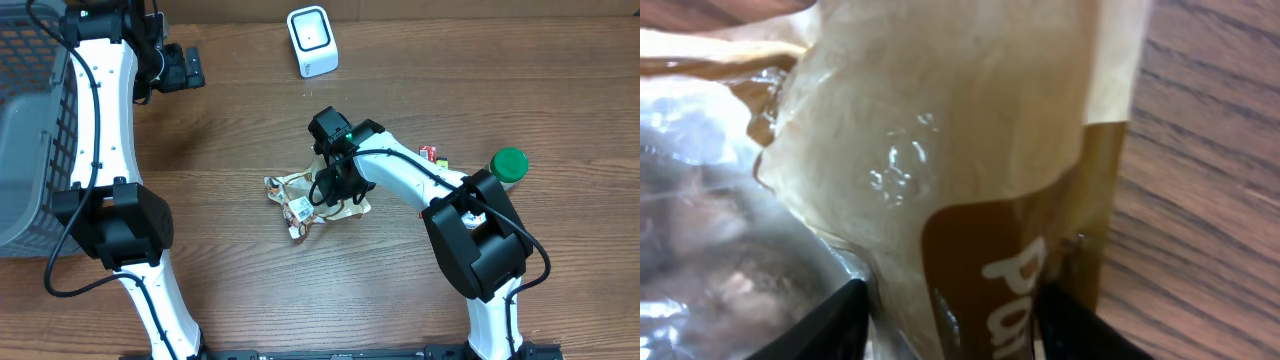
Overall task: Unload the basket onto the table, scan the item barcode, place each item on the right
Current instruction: 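Lower the right gripper onto the PanTree bag's top edge, then close the right gripper on the PanTree bag's top edge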
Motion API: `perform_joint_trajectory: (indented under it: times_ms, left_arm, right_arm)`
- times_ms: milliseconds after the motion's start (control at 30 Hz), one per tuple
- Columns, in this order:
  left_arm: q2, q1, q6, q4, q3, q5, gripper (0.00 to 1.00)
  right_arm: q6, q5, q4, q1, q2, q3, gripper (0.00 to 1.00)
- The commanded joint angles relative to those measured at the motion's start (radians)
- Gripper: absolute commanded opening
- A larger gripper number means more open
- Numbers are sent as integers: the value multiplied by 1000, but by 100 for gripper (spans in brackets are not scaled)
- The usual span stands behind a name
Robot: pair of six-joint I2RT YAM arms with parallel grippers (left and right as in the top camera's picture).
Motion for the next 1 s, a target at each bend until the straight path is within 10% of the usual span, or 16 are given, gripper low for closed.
perform_joint_trajectory:
  times_ms: [0,67,967]
  left_arm:
    - [-6,-3,12,0,-3,-6,100]
    - [-6,-3,12,0,-3,-7,100]
    - [-7,-5,12,0,-3,-6,100]
  right_arm:
    - [2,3,-7,5,57,-47,33]
    - [2,2,-9,5,57,-47,4]
    - [2,-178,-24,3,-315,24,4]
